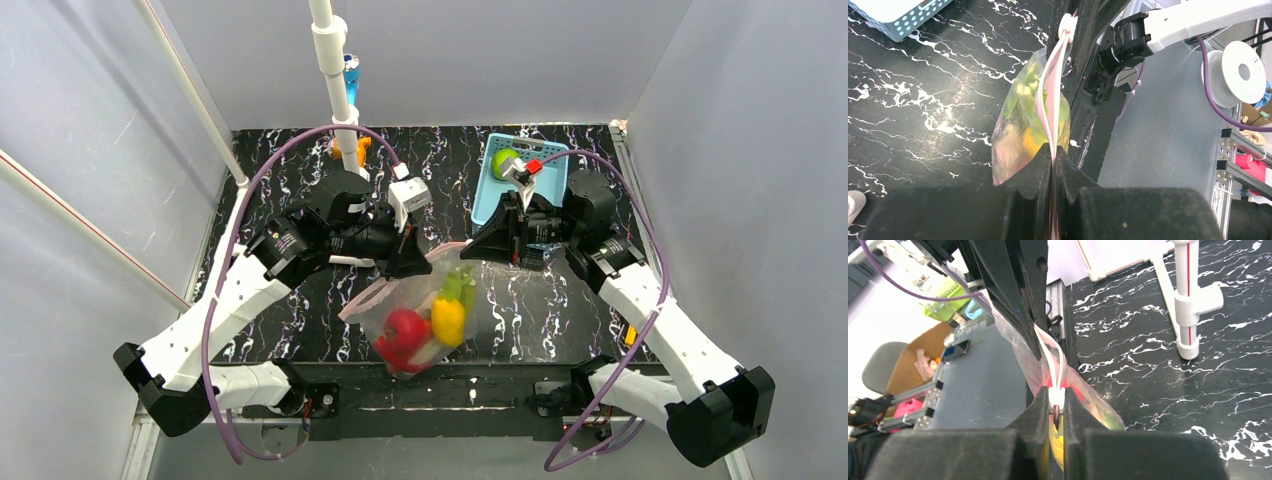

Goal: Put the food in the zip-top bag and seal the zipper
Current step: Zip the zipper food storage bag at the center of the board.

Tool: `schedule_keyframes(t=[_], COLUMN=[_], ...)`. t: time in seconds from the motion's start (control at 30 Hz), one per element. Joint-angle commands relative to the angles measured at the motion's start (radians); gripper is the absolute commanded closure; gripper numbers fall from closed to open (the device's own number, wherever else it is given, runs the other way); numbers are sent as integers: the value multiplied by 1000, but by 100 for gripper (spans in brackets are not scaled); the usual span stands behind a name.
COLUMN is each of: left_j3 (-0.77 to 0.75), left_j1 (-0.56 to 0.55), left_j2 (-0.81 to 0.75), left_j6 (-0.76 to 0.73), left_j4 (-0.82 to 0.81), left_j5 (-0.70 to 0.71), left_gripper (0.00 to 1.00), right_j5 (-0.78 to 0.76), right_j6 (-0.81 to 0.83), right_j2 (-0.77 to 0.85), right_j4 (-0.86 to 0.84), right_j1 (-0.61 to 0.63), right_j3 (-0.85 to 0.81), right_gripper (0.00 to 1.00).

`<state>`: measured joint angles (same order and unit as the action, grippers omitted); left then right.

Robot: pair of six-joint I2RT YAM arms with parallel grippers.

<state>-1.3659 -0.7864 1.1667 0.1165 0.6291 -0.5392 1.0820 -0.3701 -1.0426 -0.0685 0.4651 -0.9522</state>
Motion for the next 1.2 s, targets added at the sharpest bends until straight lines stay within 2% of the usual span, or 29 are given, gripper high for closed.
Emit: schedule_keyframes(t=[0.0,0.1,0.2,0.27,0.3,0.4,0.47,0.5,0.57,0.63,0.7,0.77,0.83,0.93,1.13,1.17], left_j3=[-53,-131,-162,-164,-164,-170,-164,-163,-161,-148,-133,-121,-113,-105,-99,-99], left_j1=[5,5,4,3,1,-1,-1,-1,-1,-1,-1,-1,-1,0,0,-1], left_j2=[-7,61,101,116,125,142,132,127,114,97,82,74,70,68,61,60], left_j6=[-15,-44,-35,-14,-1,16,20,18,18,26,38,46,51,60,70,70], left_j4=[18,119,126,89,70,41,24,19,6,-16,-45,-58,-61,-68,-71,-71], left_j5=[-31,-43,-61,-88,-104,-125,-113,-108,-98,-95,-94,-93,-94,-94,-97,-97], left_gripper=[100,86,64,56,55,67,79,88,99,100,100,100,100,100,100,100], right_j5=[22,31,74,103,113,124,126,119,78,55,41,52,63,71,85,88], right_j6=[-50,17,24,12,5,1,11,27,57,42,-44,-144,-206,-229,-225,-225], right_j2=[2,-7,-19,-28,-32,-40,-48,-50,-47,-29,-9,0,-4,-12,-20,-22], right_j4=[-80,65,132,143,146,156,174,193,219,166,11,-137,-218,-242,-218,-217], right_j1=[-4,-5,-5,-5,-5,-5,-5,-4,-5,-5,-5,-5,-5,-5,-5,-5], right_j3=[-18,-94,-149,-170,-180,-199,-212,-219,-220,-176,-115,-55,-21,-9,-39,-41], right_gripper=[99,99,99,99,99,99,99,94,73,61,57,56,60,69,72,76])
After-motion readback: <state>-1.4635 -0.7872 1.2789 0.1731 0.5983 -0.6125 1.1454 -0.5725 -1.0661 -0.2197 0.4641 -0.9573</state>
